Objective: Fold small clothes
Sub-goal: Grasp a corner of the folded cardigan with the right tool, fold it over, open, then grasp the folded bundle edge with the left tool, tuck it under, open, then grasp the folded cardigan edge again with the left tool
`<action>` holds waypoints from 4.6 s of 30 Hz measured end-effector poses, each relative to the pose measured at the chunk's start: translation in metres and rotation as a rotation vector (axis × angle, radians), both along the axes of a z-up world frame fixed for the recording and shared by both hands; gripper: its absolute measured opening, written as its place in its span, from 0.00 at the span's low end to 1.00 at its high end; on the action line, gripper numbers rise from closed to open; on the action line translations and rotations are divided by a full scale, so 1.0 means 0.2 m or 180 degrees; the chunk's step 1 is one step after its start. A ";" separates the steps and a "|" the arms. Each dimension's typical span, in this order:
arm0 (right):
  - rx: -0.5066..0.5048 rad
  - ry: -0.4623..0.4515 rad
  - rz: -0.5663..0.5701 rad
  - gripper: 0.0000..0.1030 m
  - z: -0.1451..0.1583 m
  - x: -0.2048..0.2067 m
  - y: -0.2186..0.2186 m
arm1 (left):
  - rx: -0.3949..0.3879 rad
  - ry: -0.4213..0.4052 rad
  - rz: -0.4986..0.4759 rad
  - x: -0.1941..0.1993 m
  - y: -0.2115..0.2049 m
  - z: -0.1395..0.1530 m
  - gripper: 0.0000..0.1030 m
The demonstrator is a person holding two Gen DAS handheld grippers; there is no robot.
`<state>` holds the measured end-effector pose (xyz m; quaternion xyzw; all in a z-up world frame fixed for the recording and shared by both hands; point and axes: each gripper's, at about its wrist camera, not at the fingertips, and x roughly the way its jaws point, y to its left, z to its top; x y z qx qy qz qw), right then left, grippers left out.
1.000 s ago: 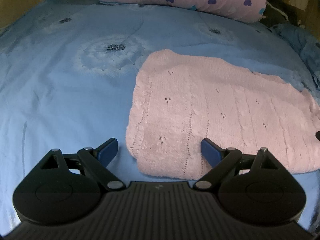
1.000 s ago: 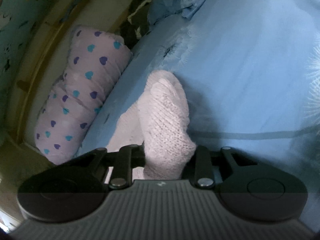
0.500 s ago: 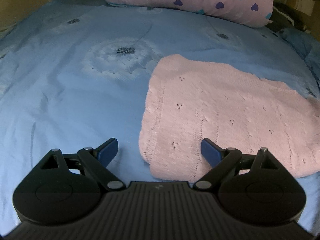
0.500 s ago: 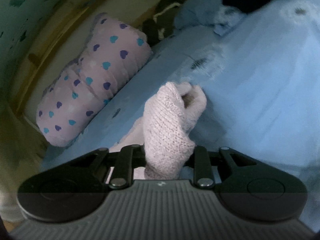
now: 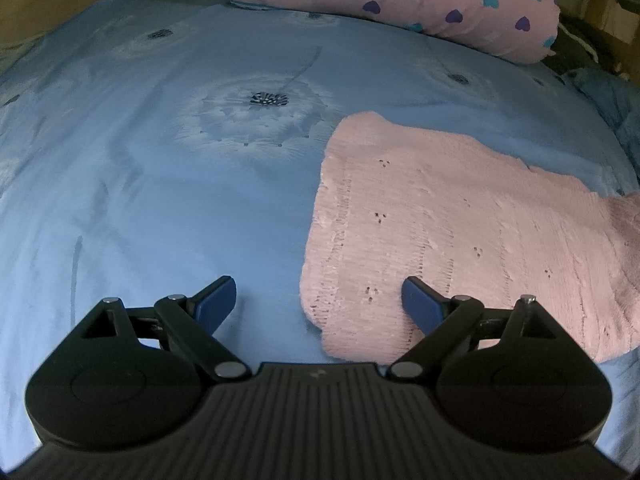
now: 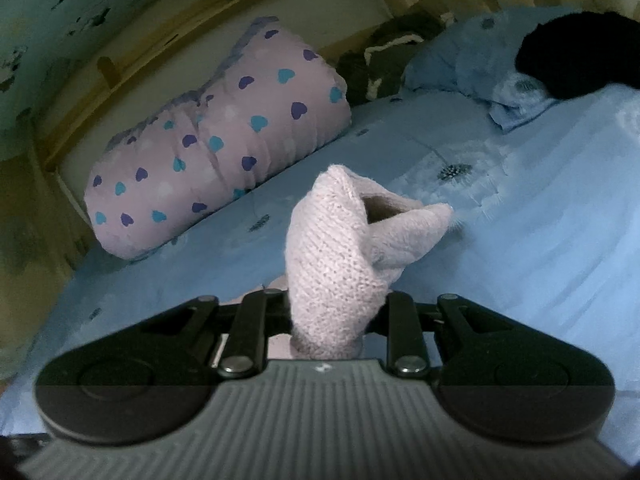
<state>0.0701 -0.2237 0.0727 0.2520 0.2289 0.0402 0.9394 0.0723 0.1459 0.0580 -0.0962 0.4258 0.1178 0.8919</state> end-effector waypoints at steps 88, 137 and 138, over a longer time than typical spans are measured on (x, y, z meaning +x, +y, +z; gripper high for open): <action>-0.0374 -0.0189 0.1305 0.52 -0.05 -0.07 0.43 | -0.0542 -0.0931 0.0194 -0.12 0.12 0.15 0.24; -0.0531 0.0065 0.1613 0.56 -0.14 0.42 0.76 | -0.0684 -0.0825 0.0377 0.28 0.28 -0.02 0.25; -0.0500 0.0083 0.1588 0.57 -0.14 0.41 0.74 | -0.0699 -0.0824 0.0365 0.27 0.28 -0.01 0.27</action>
